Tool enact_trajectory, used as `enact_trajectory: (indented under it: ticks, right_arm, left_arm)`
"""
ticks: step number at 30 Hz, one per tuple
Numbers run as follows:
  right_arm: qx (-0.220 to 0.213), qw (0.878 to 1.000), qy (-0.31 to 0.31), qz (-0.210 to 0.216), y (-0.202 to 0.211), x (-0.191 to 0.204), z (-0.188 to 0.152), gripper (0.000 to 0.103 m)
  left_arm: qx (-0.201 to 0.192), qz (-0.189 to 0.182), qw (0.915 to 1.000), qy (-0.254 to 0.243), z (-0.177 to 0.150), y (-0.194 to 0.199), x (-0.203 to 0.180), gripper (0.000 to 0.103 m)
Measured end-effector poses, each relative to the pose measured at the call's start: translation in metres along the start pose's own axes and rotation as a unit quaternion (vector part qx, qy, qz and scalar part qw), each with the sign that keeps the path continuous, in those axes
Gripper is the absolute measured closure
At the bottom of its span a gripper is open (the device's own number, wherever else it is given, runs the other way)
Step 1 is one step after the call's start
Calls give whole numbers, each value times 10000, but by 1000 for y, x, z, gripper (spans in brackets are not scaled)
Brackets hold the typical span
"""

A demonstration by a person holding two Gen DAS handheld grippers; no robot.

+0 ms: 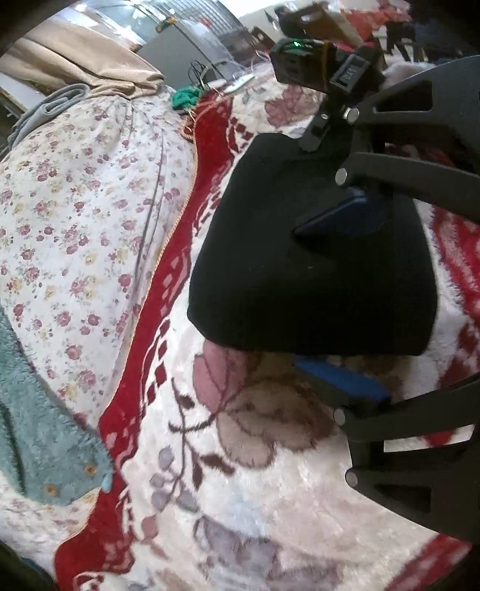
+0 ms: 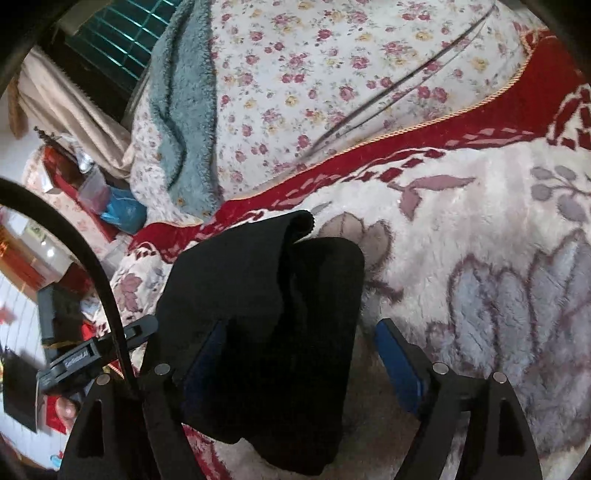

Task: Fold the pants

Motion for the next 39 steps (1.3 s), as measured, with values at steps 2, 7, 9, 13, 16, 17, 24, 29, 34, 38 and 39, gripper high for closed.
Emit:
enact_trajectory:
  ticks: [2, 7, 9, 13, 16, 17, 24, 29, 34, 38, 39]
  right_arm:
    - [16, 9998, 16, 187, -3, -1, 1, 22]
    - [-25, 9992, 82, 386, -10, -1, 4, 22]
    - [-26, 9991, 120, 414, -13, -1, 5, 21]
    - [-95, 9992, 187, 331, -12, 1, 6, 33]
    - [-234, 9991, 205, 283, -9, 1, 3, 43]
    - [-263, 9991, 182, 267, -7, 2, 2, 46]
    - [-427, 9984, 277, 258, 7, 22, 8, 58]
    - [-448, 9968, 549, 371, 13, 50, 16, 60]
    - [-460, 9947, 546, 745, 3, 80, 24, 61]
    - [-376, 9921, 781, 904, -20, 115, 31, 61]
    - [-329, 9912, 830, 978, -29, 126, 33, 61]
  left_arm:
    - [142, -183, 9996, 137, 3, -10, 7, 34]
    - [233, -432, 9983, 308, 6, -27, 12, 22]
    - [177, -431, 9987, 220, 7, -31, 8, 20]
    - [140, -287, 9994, -111, 5, -37, -1, 21]
    - [154, -142, 9993, -307, 5, -37, -7, 35]
    - [129, -150, 9994, -288, 5, -35, -8, 39]
    - [-131, -178, 9991, -352, 8, -6, -18, 64]
    - [-397, -91, 9986, -350, 14, 23, -16, 65]
    - [-610, 71, 9979, -198, 24, 55, 8, 65]
    - [-813, 402, 9958, -125, 34, 83, 35, 65]
    - [-849, 466, 9953, -94, 36, 88, 42, 65]
Point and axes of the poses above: each gripper's, at about its wrist camera, not at the fingertips, and y roughly against the way its jaws point, x to its left, z to its top, the point moved 4 cm from there along -y, roughly the way its jaws point, and after that the axes turned 3 degrees about x, right-handed, at the moved point
